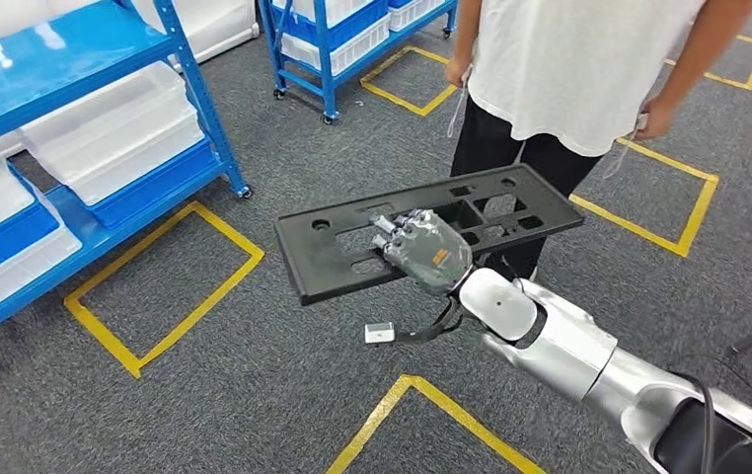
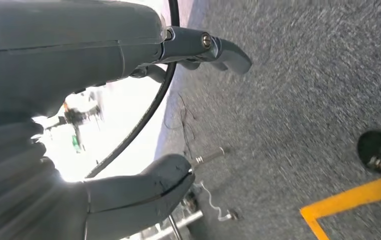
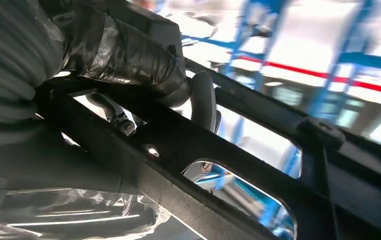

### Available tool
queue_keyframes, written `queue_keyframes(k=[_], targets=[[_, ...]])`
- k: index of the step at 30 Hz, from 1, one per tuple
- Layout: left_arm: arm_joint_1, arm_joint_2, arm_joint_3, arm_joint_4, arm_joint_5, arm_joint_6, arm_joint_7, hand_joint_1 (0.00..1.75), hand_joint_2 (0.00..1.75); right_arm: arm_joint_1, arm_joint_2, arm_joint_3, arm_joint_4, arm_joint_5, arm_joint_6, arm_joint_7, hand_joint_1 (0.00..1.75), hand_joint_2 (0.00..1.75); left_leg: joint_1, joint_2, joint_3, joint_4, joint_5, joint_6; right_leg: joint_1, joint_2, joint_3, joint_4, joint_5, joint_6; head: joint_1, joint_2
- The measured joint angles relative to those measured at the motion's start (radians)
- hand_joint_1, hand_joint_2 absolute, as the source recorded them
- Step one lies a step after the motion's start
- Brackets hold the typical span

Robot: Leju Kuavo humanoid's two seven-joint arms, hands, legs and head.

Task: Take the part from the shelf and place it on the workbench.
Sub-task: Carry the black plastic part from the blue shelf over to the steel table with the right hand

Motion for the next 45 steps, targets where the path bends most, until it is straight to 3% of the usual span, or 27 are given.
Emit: queue_keyframes(k=[1, 2, 3, 4, 6, 8, 10, 12, 14, 15, 17, 18, 20, 21, 23, 24, 26, 28, 30, 32, 33, 35, 37, 39, 41, 43, 45], targets=[[0.002, 0.0, 0.0, 0.0, 0.0, 0.0, 0.0, 0.0, 1.75, -0.011, -0.014, 0.007, 0.0, 0.0, 0.005, 0.008, 1.75, 1.75, 0.001, -0.005, -0.026, 0.054, -0.016, -0.001, 0.0, 0.014, -0.002, 0.001, 0.001, -0.001, 0.0, 0.0], [0.003, 0.0, -0.001, 0.0, 0.0, 0.0, 0.0, 0.0, 1.75, -0.02, -0.027, 0.015, 0.001, 0.0, 0.009, 0.014, 1.75, 1.75, 0.001, -0.007, -0.038, 0.077, -0.013, -0.002, 0.0, 0.028, -0.003, 0.003, 0.001, -0.001, 0.0, 0.0], [0.003, 0.0, -0.001, 0.0, -0.001, 0.0, 0.0, 0.0, 1.75, -0.029, -0.041, 0.024, 0.003, 0.0, 0.013, 0.02, 1.75, 1.75, 0.002, -0.008, -0.03, 0.056, 0.012, -0.001, 0.0, 0.042, -0.003, 0.005, 0.001, 0.0, 0.0, 0.0], [0.003, 0.0, -0.002, 0.0, -0.001, -0.001, -0.001, 0.0, 1.75, -0.038, -0.051, 0.032, 0.004, 0.0, 0.015, 0.025, 1.75, 1.75, 0.003, -0.014, -0.006, 0.001, 0.05, 0.001, 0.0, 0.056, -0.003, 0.008, 0.001, 0.001, 0.0, 0.0], [0.002, 0.001, -0.003, 0.0, 0.0, -0.001, -0.002, 0.0, 1.75, -0.058, -0.067, 0.045, 0.008, 0.0, 0.018, 0.036, 1.75, 1.75, 0.006, -0.054, 0.053, -0.132, 0.111, 0.007, -0.002, 0.083, -0.007, 0.015, 0.001, 0.007, 0.0, 0.0], [0.001, 0.001, -0.005, 0.0, 0.001, -0.001, -0.002, 0.0, 1.75, -0.076, -0.078, 0.054, 0.014, 0.0, 0.018, 0.047, 1.75, 1.75, 0.007, -0.086, 0.078, -0.19, 0.12, 0.014, -0.005, 0.105, -0.016, 0.018, 0.004, 0.02, 0.0, 0.0], [0.0, 0.001, -0.006, 0.0, 0.002, -0.001, -0.003, 0.0, 1.75, -0.085, -0.095, 0.059, 0.021, 0.0, 0.017, 0.053, 1.75, 1.75, 0.005, -0.074, 0.082, -0.201, 0.122, 0.024, -0.008, 0.127, -0.023, 0.012, 0.013, 0.038, 0.0, 0.0], [-0.001, 0.0, -0.006, 0.0, 0.003, -0.001, -0.003, 0.0, 1.75, -0.089, -0.116, 0.061, 0.028, 0.0, 0.015, 0.057, 1.75, 1.75, 0.006, -0.05, 0.087, -0.215, 0.132, 0.042, -0.008, 0.097, -0.033, 0.026, 0.002, 0.047, 0.0, 0.0], [0.002, 0.0, -0.006, 0.0, 0.003, -0.001, -0.002, 0.0, 1.75, -0.096, -0.13, 0.062, 0.032, 0.0, 0.014, 0.066, 1.75, 1.75, 0.004, -0.025, 0.089, -0.226, 0.14, 0.054, -0.005, 0.035, -0.074, 0.11, -0.049, 0.052, 0.001, 0.0], [0.005, 0.0, -0.006, 0.0, 0.003, -0.001, 0.0, 0.0, 1.75, -0.099, -0.133, 0.064, 0.035, 0.0, 0.014, 0.073, 1.75, 1.75, 0.002, -0.012, 0.088, -0.227, 0.14, 0.057, -0.005, 0.016, -0.106, 0.176, -0.081, 0.056, 0.001, 0.0], [0.009, 0.0, -0.005, 0.0, 0.003, -0.001, 0.005, 0.0, 1.75, -0.101, -0.138, 0.07, 0.04, 0.0, 0.014, 0.083, 1.75, 1.75, -0.001, 0.014, 0.088, -0.226, 0.138, 0.059, -0.009, 0.006, -0.151, 0.272, -0.11, 0.062, 0.001, 0.0], [0.01, 0.0, -0.005, 0.0, 0.003, -0.001, 0.007, 0.0, 1.75, -0.102, -0.141, 0.074, 0.044, 0.0, 0.015, 0.087, 1.75, 1.75, -0.002, 0.026, 0.089, -0.226, 0.136, 0.058, -0.011, 0.002, -0.15, 0.274, -0.098, 0.064, 0.001, 0.0], [0.009, 0.0, -0.003, 0.0, 0.003, -0.004, 0.009, 0.0, 1.75, -0.107, -0.146, 0.081, 0.049, 0.0, 0.016, 0.097, 1.75, 1.75, -0.002, 0.049, 0.091, -0.221, 0.129, 0.054, -0.013, -0.019, -0.092, 0.168, -0.039, 0.064, 0.001, 0.0], [0.01, 0.001, -0.001, 0.0, 0.003, -0.006, 0.01, 0.0, 1.75, -0.113, -0.147, 0.084, 0.051, 0.0, 0.018, 0.105, 1.75, 1.75, -0.004, 0.06, 0.092, -0.217, 0.124, 0.049, -0.008, -0.044, -0.056, 0.102, -0.016, 0.061, 0.001, 0.0], [0.009, 0.004, 0.001, 0.0, 0.003, -0.012, 0.014, 0.0, 1.75, -0.124, -0.148, 0.087, 0.055, 0.0, 0.02, 0.118, 1.75, 1.75, -0.01, 0.079, 0.093, -0.21, 0.115, 0.038, 0.001, -0.072, -0.021, 0.027, 0.001, 0.048, 0.001, 0.0], [0.009, 0.005, 0.002, 0.0, 0.003, -0.013, 0.015, 0.0, 1.75, -0.127, -0.149, 0.088, 0.057, 0.0, 0.022, 0.123, 1.75, 1.75, -0.013, 0.088, 0.095, -0.21, 0.112, 0.033, 0.005, -0.072, -0.02, 0.021, -0.003, 0.041, 0.001, 0.0], [0.009, 0.007, 0.002, 0.0, 0.002, -0.015, 0.017, 0.0, 1.75, -0.127, -0.155, 0.088, 0.059, 0.0, 0.024, 0.124, 1.75, 1.75, -0.012, 0.104, 0.099, -0.21, 0.106, 0.024, 0.003, -0.046, -0.022, 0.018, 0.0, 0.029, 0.0, 0.0], [0.01, 0.008, 0.002, 0.0, 0.002, -0.017, 0.016, 0.0, 1.75, -0.129, -0.16, 0.088, 0.06, 0.0, 0.025, 0.124, 1.75, 1.75, -0.006, 0.072, 0.086, -0.173, 0.075, 0.015, -0.001, -0.025, -0.02, 0.013, 0.003, 0.016, 0.0, 0.0], [0.013, 0.01, 0.002, 0.0, 0.002, -0.018, 0.014, 0.0, 1.75, -0.131, -0.161, 0.088, 0.06, 0.0, 0.026, 0.123, 1.75, 1.75, -0.001, 0.015, 0.035, -0.06, 0.012, 0.009, -0.001, -0.004, -0.019, 0.01, 0.004, 0.006, 0.0, 0.0], [0.017, 0.01, 0.002, 0.0, 0.002, -0.019, 0.013, 0.0, 1.75, -0.129, -0.16, 0.088, 0.06, 0.0, 0.027, 0.12, 1.75, 1.75, 0.0, -0.006, -0.026, 0.06, -0.03, 0.009, 0.001, 0.021, -0.019, 0.011, 0.004, 0.003, 0.0, 0.0], [0.018, 0.01, 0.002, 0.0, 0.002, -0.019, 0.013, 0.0, 1.75, -0.128, -0.16, 0.088, 0.06, 0.0, 0.027, 0.119, 1.75, 1.75, 0.0, -0.009, -0.04, 0.08, -0.025, 0.01, 0.002, 0.034, -0.019, 0.013, 0.004, 0.003, 0.0, 0.0], [0.02, 0.01, 0.002, 0.0, 0.002, -0.019, 0.012, 0.0, 1.75, -0.127, -0.16, 0.088, 0.06, 0.0, 0.028, 0.12, 1.75, 1.75, 0.0, -0.019, -0.014, 0.007, 0.04, 0.016, 0.003, 0.064, -0.018, 0.016, 0.003, 0.003, 0.0, 0.0], [0.019, 0.013, 0.002, 0.0, 0.002, -0.02, 0.01, 0.0, 1.75, -0.127, -0.16, 0.088, 0.06, 0.0, 0.028, 0.124, 1.75, 1.75, 0.002, -0.062, 0.044, -0.128, 0.104, 0.025, 0.002, 0.089, -0.019, 0.02, 0.003, 0.006, 0.001, 0.0], [0.019, 0.017, 0.002, 0.0, 0.002, -0.021, 0.008, 0.0, 1.75, -0.125, -0.16, 0.09, 0.06, 0.0, 0.024, 0.142, 1.75, 1.75, 0.001, -0.089, 0.073, -0.192, 0.12, 0.03, -0.002, 0.113, -0.026, 0.019, 0.008, 0.017, 0.001, 0.0], [0.017, 0.02, 0.001, 0.0, 0.001, -0.022, 0.007, 0.0, 1.75, -0.12, -0.167, 0.096, 0.059, 0.0, 0.02, 0.171, 1.75, 1.75, 0.0, -0.071, 0.079, -0.205, 0.125, 0.036, -0.006, 0.135, -0.03, 0.012, 0.016, 0.032, 0.0, 0.0], [0.014, 0.023, 0.001, 0.0, 0.001, -0.022, 0.006, 0.0, 1.75, -0.115, -0.179, 0.103, 0.057, 0.0, 0.016, 0.193, 1.75, 1.75, 0.001, -0.046, 0.088, -0.227, 0.139, 0.049, -0.003, 0.101, -0.042, 0.032, 0.001, 0.041, 0.001, 0.0], [0.015, 0.023, 0.0, 0.0, 0.001, -0.022, 0.006, 0.0, 1.75, -0.112, -0.186, 0.108, 0.054, 0.0, 0.011, 0.206, 1.75, 1.75, -0.001, -0.019, 0.093, -0.241, 0.146, 0.058, 0.0, 0.034, -0.087, 0.126, -0.055, 0.045, 0.002, 0.0]])
